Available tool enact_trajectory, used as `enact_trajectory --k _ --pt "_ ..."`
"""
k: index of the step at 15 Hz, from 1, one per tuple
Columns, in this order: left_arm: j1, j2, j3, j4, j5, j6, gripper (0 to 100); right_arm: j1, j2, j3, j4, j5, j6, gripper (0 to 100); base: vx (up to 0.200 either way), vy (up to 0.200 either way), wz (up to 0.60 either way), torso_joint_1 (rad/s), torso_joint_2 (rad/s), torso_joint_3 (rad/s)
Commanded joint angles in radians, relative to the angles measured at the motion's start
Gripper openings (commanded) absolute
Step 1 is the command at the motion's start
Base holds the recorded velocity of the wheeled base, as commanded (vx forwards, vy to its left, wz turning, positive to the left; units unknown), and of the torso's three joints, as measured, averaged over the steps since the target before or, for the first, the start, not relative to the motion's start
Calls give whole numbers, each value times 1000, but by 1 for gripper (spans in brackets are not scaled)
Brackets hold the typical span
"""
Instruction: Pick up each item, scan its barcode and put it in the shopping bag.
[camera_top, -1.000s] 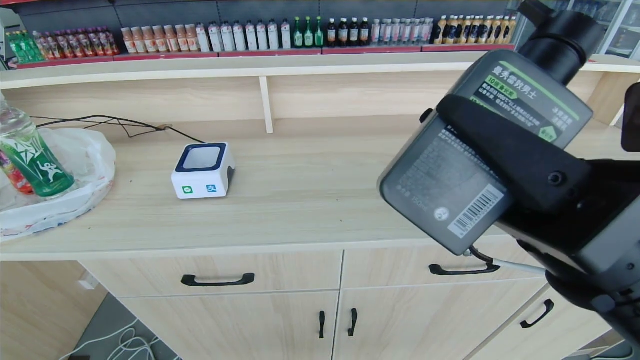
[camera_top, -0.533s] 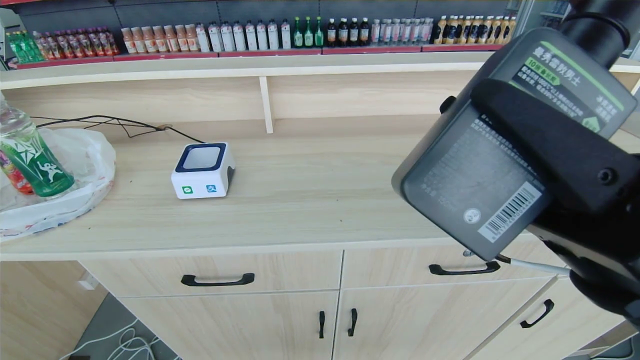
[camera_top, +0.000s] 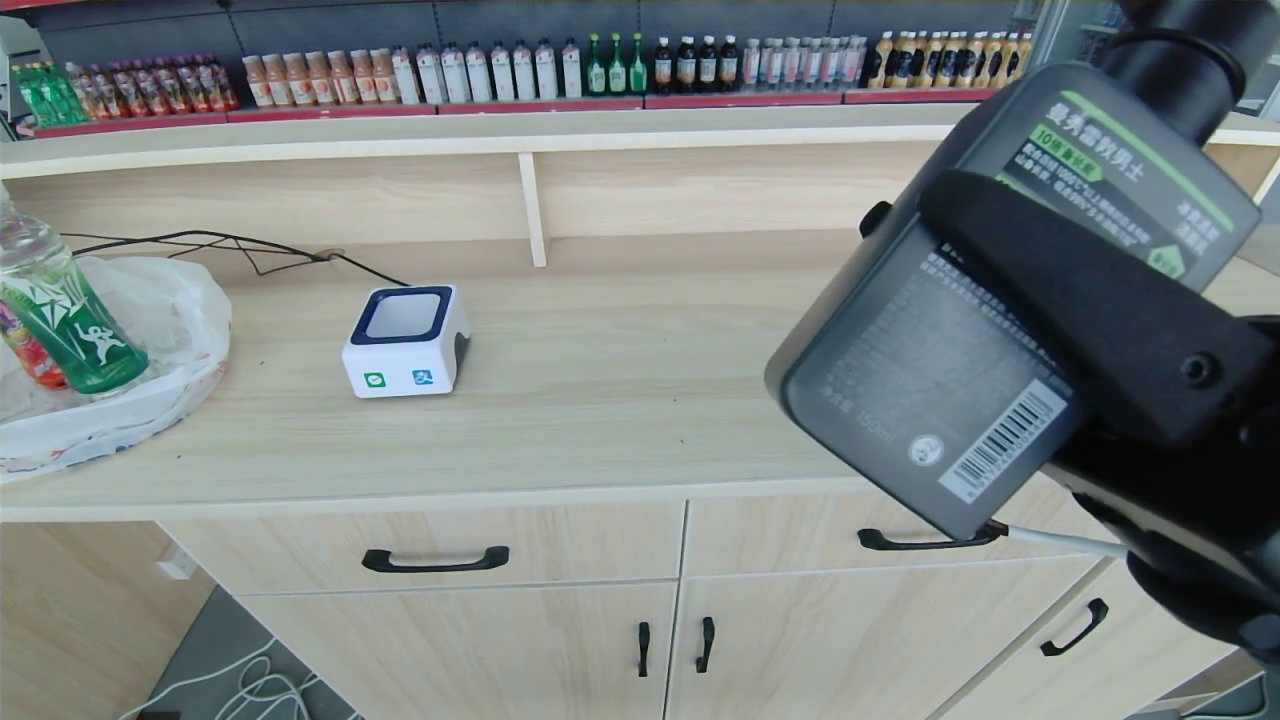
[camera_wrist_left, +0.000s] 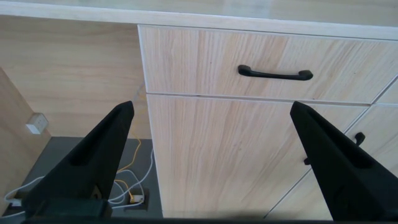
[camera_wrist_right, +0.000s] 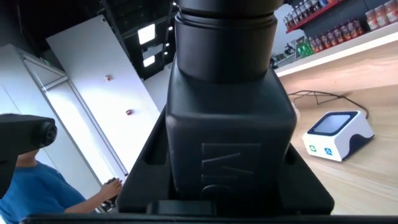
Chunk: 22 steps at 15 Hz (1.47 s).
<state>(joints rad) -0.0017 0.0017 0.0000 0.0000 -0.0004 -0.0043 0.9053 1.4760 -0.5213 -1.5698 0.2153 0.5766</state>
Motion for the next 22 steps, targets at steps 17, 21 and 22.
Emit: enact_trajectory --k 17,21,22 --pt "0 0 0 0 0 0 100 6 37 38 -1 -27 -127 0 0 0 0 0 0 0" --pt "0 0 0 0 0 0 100 3 73 40 5 -145 -300 0 0 0 0 0 0 0" --pt "0 0 0 0 0 0 100 3 84 40 7 -179 -351 0 0 0 0 0 0 0"
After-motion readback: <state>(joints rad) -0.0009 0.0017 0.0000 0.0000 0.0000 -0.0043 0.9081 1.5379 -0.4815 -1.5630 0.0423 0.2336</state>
